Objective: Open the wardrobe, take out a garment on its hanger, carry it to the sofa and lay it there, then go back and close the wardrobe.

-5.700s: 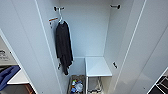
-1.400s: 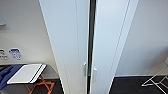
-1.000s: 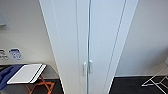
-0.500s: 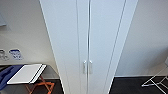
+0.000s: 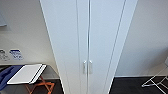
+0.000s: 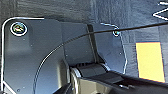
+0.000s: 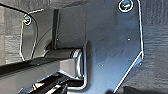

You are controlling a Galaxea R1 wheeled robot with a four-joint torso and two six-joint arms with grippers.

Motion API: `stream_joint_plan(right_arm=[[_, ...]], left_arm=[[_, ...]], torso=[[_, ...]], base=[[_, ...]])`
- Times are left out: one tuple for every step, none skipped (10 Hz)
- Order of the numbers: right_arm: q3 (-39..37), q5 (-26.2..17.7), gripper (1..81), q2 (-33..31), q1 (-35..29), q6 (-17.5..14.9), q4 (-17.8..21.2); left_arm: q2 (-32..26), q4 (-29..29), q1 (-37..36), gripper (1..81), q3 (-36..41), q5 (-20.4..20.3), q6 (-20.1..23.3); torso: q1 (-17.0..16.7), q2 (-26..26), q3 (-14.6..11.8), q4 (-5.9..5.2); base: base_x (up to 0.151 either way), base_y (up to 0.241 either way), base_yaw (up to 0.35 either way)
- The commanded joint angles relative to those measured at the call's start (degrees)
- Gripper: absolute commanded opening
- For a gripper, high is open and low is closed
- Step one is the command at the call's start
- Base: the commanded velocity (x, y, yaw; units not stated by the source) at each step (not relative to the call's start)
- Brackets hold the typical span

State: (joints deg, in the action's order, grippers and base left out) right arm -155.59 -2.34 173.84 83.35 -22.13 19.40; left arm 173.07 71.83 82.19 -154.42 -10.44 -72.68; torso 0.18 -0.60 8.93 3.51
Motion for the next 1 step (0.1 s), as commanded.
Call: stream_joint_plan(right_arm=[[0.30, -3.55, 81.1, 0.31, -0.94, -0.37, -1.11]], left_arm=[[1.14, 0.24, -0.93, 81.1, -0.36, 2.52, -0.27]], torso=[[0.00, 0.00, 0.00, 0.00]], base=[[0.000, 0.000, 0.000]])
